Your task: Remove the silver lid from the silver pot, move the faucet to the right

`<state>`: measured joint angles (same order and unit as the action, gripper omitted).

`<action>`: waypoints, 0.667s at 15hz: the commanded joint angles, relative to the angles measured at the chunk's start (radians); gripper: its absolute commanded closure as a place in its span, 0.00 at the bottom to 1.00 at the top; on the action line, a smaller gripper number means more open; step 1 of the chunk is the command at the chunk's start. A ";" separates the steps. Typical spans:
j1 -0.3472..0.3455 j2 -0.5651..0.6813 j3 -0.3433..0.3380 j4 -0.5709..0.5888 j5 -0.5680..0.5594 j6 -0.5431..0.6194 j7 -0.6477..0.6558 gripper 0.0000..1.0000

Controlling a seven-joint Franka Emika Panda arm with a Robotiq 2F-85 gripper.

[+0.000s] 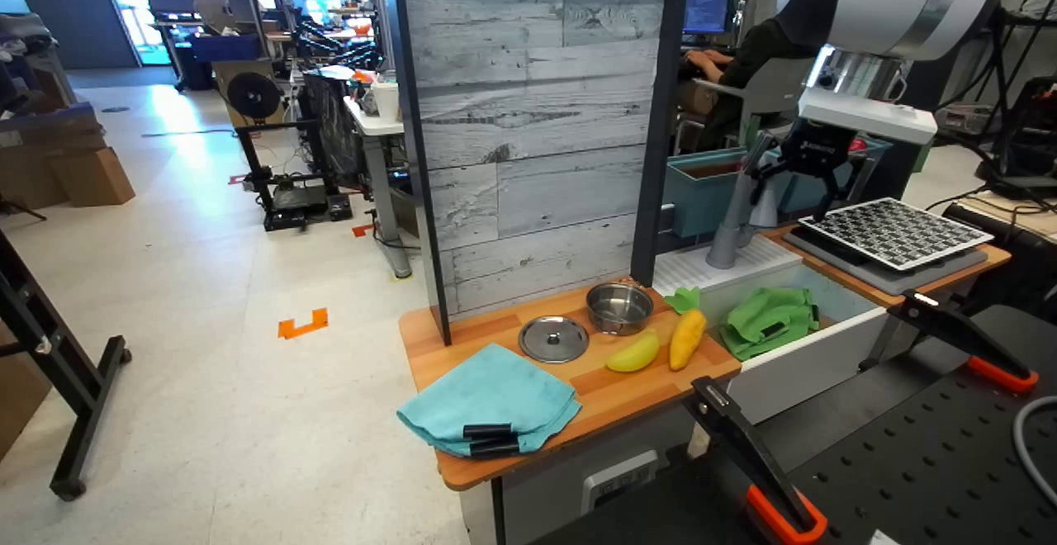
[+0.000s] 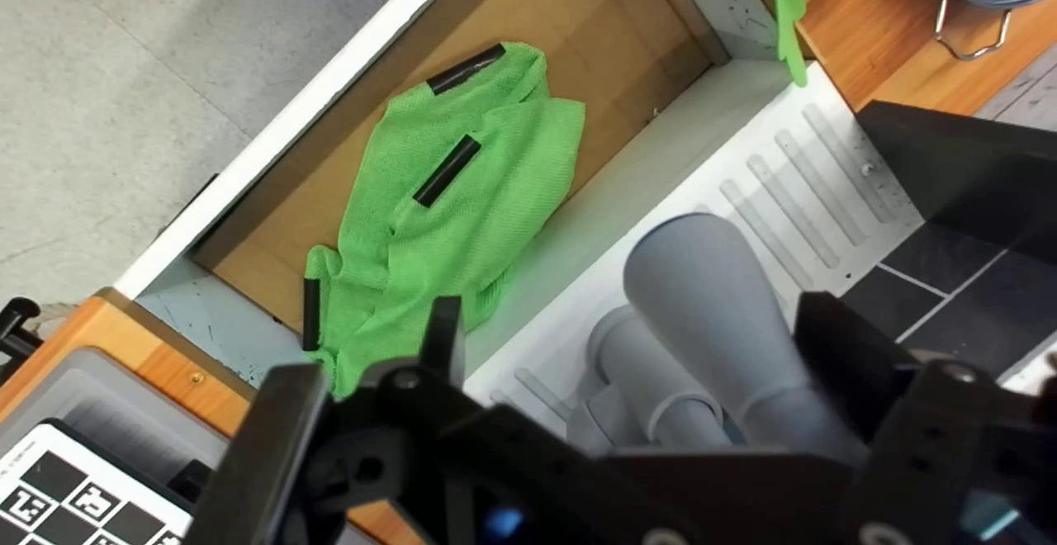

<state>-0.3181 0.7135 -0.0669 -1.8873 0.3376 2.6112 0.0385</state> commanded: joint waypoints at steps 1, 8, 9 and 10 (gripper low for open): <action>0.002 -0.067 0.011 -0.076 -0.019 0.021 -0.059 0.00; 0.086 -0.248 -0.007 -0.242 -0.087 0.100 -0.058 0.00; 0.098 -0.283 -0.006 -0.271 -0.100 0.109 -0.061 0.00; 0.108 -0.323 -0.002 -0.304 -0.113 0.119 -0.066 0.00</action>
<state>-0.2452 0.5271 -0.0636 -2.0627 0.2630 2.6896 -0.0216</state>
